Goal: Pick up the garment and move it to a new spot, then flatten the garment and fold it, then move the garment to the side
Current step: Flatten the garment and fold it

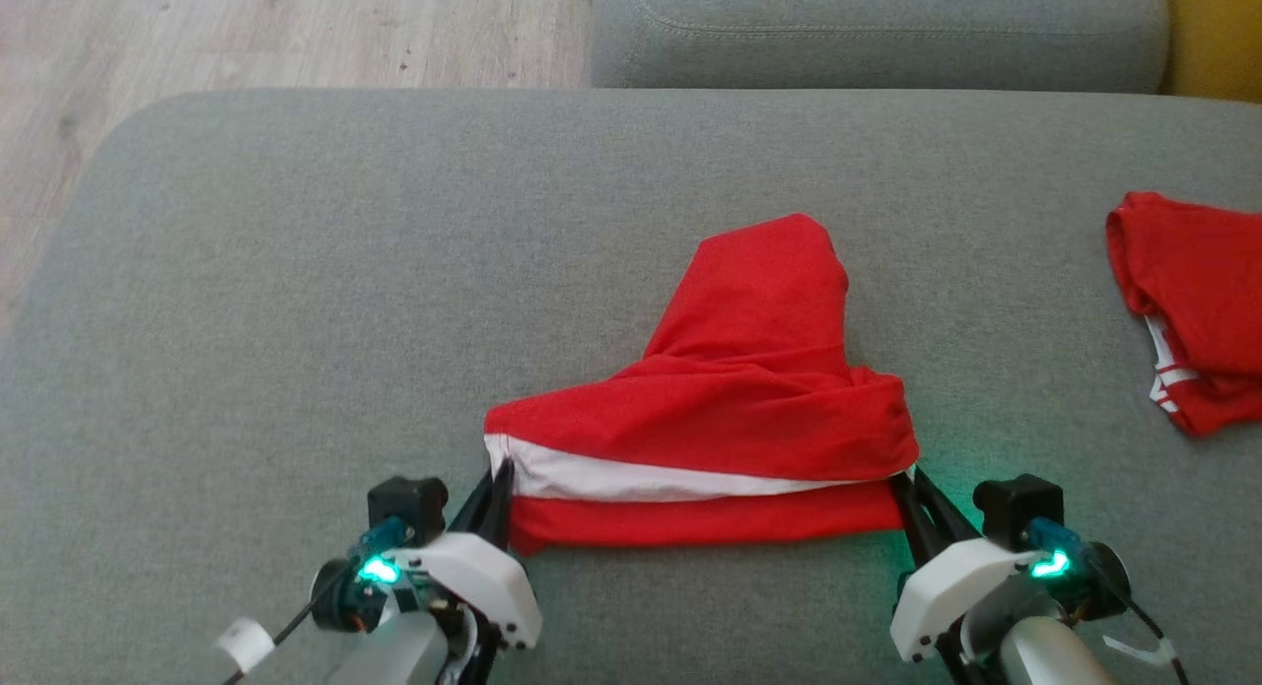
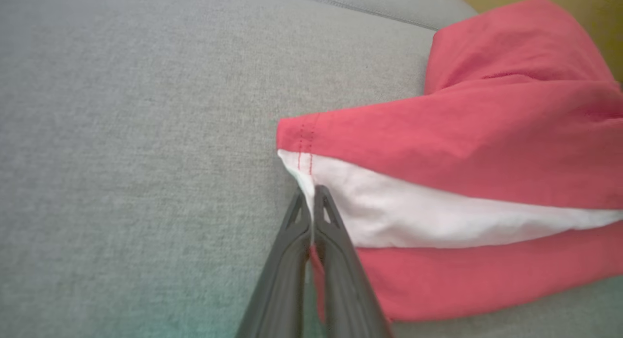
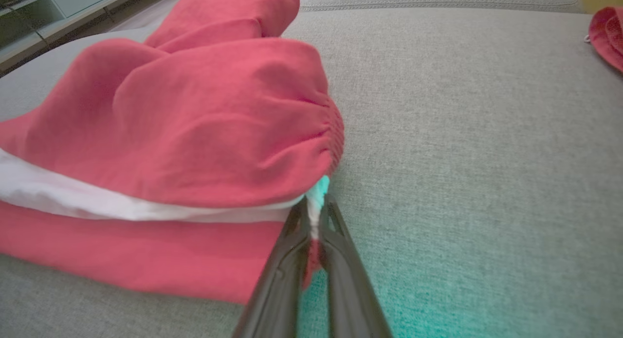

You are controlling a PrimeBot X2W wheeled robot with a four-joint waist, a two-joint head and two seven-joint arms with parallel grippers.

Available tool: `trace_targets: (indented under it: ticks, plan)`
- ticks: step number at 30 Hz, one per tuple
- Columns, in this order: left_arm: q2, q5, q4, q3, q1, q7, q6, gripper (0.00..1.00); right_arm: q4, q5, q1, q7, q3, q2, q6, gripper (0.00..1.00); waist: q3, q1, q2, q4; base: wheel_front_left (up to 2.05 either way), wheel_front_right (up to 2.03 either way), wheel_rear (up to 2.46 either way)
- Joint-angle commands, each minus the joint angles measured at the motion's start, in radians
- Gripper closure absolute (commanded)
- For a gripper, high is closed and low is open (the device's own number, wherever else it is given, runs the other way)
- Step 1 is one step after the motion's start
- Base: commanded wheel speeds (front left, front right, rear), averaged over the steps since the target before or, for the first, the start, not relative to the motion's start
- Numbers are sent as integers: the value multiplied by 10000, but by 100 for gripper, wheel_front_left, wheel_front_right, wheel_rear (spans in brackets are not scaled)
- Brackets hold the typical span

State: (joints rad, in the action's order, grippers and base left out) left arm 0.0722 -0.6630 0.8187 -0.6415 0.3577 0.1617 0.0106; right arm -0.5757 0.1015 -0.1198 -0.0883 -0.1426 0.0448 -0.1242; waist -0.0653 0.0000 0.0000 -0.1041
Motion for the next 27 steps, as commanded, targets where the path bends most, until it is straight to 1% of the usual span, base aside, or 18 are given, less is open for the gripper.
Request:
trace_targets:
  ticks: [1, 6, 10, 13, 17, 20, 27]
  plan:
    - [14, -43, -174, 309, 587, 180, 96, 100, 243, 32, -514, -167, -218, 54, -65, 100, 9, 0, 0, -2, 0, 0, 0]
    - [29, -23, -373, 365, 722, 555, 208, 100, 307, 136, -511, -353, 29, 54, -65, 100, 121, 0, 0, -25, 0, 0, 0]
    - [218, 0, -1313, 602, 624, 857, 291, 100, 806, 283, -480, -555, 493, 54, -65, 100, 385, 0, 0, -38, 0, 0, 0]
    - [438, 44, -2235, 791, 459, 930, 284, 100, 1482, 386, -417, -520, 699, 54, -65, 100, 617, 0, 0, -22, 0, 0, 0]
    - [737, -40, -3869, 1150, 214, 962, 181, 100, 2960, 489, -271, -253, 902, 54, -65, 100, 861, 0, 0, 27, 0, 0, 0]
    - [1018, -167, -5339, 1413, 148, 882, 60, 100, 4450, 626, -164, 155, 1003, 54, -65, 100, 1031, 0, 0, 93, 0, 0, 0]
    - [1726, -800, -9194, 2162, 476, -53, -180, 100, 8043, 575, -142, 1297, 1213, 147, -65, 100, 1362, 0, 0, 290, 0, 0, 0]
